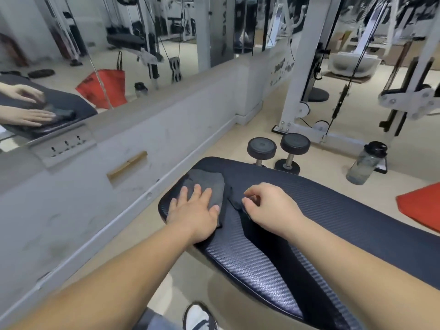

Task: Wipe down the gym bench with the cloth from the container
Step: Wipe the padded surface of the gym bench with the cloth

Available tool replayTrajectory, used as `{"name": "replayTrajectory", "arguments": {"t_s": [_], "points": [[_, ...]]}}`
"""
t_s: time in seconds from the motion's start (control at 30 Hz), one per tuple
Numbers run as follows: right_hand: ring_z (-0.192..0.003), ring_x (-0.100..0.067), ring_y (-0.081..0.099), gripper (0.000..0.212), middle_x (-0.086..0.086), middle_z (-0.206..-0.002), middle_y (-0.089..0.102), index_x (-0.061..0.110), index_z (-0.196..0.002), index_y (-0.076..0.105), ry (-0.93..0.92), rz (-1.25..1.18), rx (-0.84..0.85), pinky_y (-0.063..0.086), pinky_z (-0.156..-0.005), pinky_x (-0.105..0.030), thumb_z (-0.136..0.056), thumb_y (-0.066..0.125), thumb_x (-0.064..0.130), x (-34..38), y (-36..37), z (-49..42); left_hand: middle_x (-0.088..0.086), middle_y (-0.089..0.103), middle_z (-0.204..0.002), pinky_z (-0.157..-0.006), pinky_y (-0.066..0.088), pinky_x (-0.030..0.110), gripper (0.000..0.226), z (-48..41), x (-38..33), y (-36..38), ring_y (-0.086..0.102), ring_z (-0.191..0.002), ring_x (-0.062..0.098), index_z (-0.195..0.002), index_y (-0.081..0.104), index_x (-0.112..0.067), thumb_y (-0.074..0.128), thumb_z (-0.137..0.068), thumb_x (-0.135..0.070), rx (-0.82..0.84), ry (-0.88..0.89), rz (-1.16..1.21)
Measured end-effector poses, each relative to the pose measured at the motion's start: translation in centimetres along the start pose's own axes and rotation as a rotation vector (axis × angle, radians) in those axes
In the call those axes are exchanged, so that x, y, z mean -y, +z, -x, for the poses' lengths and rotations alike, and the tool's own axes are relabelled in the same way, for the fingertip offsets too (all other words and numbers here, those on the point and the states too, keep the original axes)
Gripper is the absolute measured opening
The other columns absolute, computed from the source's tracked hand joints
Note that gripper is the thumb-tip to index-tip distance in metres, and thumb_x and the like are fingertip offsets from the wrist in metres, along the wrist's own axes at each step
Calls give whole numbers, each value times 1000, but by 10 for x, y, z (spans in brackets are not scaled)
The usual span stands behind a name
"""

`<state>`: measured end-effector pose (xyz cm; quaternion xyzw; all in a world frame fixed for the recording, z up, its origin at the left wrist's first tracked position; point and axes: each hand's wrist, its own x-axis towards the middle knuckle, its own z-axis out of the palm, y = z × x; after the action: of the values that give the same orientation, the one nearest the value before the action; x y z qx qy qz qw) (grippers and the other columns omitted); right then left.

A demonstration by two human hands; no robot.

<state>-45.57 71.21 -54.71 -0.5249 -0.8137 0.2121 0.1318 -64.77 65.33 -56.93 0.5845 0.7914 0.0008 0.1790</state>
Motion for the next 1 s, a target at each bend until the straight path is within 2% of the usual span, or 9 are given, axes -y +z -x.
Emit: {"name": "replayTrajectory", "arguments": {"t_s": [0.17, 0.3, 0.4, 0.47, 0.53, 0.6, 0.7, 0.8, 1.0], "points": [[-114, -13, 63, 29, 13, -116, 64, 32, -121, 70, -34, -134, -87, 54, -97, -43, -95, 60, 40, -10, -3, 43, -8, -10, -172, -128, 0, 50, 67, 56, -34, 19, -15, -158, 24, -162, 0, -37, 25, -103, -58, 145, 372, -142], [-119, -14, 60, 31, 14, -120, 61, 32, -125, 69, -43, -96, -18, 53, -100, -43, -96, 59, 41, -18, -12, 68, -5, -11, -173, -128, 2, 51, 65, 31, -33, 5, -15, -158, 28, -162, 0, -35, 23, -105, -55, 106, 137, -67], [-123, -18, 57, 36, 8, -126, 60, 28, -131, 66, -75, -60, -3, 50, -103, -40, -97, 58, 37, -17, -12, 73, -3, -11, -172, -128, -2, 50, 67, 44, -52, 17, -18, -157, 29, -163, 1, -32, 24, -104, -53, 192, 214, -1], [-126, -22, 53, 36, 5, -130, 59, 27, -133, 63, -87, -1, 22, 48, -104, -42, -100, 50, 31, -9, -7, 74, -5, 11, -172, -129, 5, 47, 59, 52, -48, 20, -3, -159, 27, -160, 24, -36, 26, -102, -50, 229, 338, 134], [-128, -28, 51, 39, 0, -133, 59, 27, -135, 58, -73, 173, 71, 45, -104, -46, -101, 42, 36, 6, 5, 74, -6, 52, -153, -122, 29, 40, 49, 46, -35, 13, 35, -149, 28, -139, 55, -34, 32, -97, -39, 27, 369, 214], [-124, -34, 50, 48, -7, -131, 56, 21, -131, 57, -25, 368, 121, 42, -100, -48, -100, 35, 51, 28, 23, 75, -5, 65, -131, -106, 43, 35, 40, 34, -23, 4, 51, -127, 25, -127, 65, -29, 43, -94, -24, -180, 294, 217], [-112, -40, 54, 68, -16, -120, 59, 11, -126, 64, -17, 440, 95, 44, -92, -55, -91, 26, 55, 47, 47, 68, -3, 60, -134, -102, 47, 41, 46, 20, -21, -5, 48, -123, 25, -132, 62, -26, 47, -91, -14, -262, 216, 240], [-131, -38, 47, 82, -15, -141, 51, 20, -143, 55, -92, 420, 142, 40, -106, -53, -85, 14, 61, 38, 47, 36, -6, 52, -142, -102, 47, 43, 45, 9, -18, -6, 40, -127, 23, -133, 61, -26, 49, -92, -17, -247, 200, 252], [-144, -31, 37, 58, -10, -153, 43, 33, -153, 42, 159, 410, 135, 35, -114, -46, -103, 32, 62, -39, -7, -32, 3, 27, -164, -114, 37, 45, 49, -8, -15, -1, 17, -149, 27, -143, 51, -24, 49, -96, -16, -214, 147, 251]]}}
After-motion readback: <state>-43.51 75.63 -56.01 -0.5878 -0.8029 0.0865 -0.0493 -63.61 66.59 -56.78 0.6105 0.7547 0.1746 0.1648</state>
